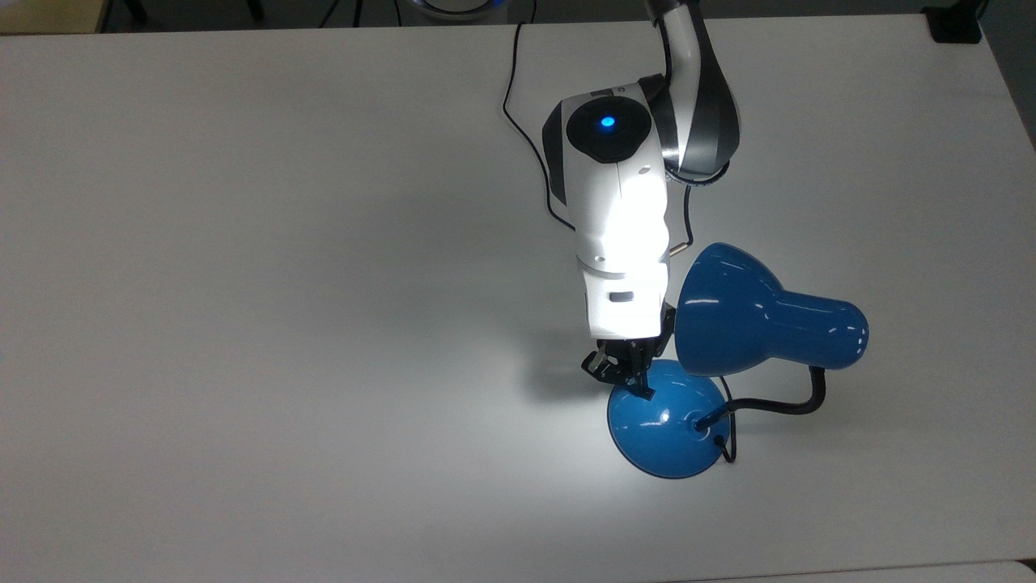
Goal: Turn off the lamp
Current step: 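Press down on the switch with the gripper fingertips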
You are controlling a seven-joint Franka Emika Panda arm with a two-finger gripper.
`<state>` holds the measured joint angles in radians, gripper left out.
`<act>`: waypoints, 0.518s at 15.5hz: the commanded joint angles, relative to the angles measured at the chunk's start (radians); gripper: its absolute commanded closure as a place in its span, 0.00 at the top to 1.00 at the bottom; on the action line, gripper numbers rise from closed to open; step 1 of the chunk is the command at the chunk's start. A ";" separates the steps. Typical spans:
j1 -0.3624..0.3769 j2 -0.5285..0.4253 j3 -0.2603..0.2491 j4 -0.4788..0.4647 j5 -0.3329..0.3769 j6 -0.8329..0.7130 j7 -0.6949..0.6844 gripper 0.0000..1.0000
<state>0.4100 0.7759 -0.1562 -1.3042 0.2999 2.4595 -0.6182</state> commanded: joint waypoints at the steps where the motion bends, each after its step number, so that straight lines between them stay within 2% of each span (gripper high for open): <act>1: 0.010 0.043 -0.014 0.008 -0.001 0.010 -0.043 0.00; 5: 0.012 0.040 -0.014 -0.013 -0.024 0.009 -0.043 0.00; 7: 0.007 -0.009 -0.014 -0.046 -0.010 0.001 -0.029 0.00; 8: 0.000 -0.051 -0.014 -0.093 -0.007 0.000 -0.002 0.00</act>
<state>0.4099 0.7779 -0.1573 -1.3052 0.2929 2.4595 -0.6452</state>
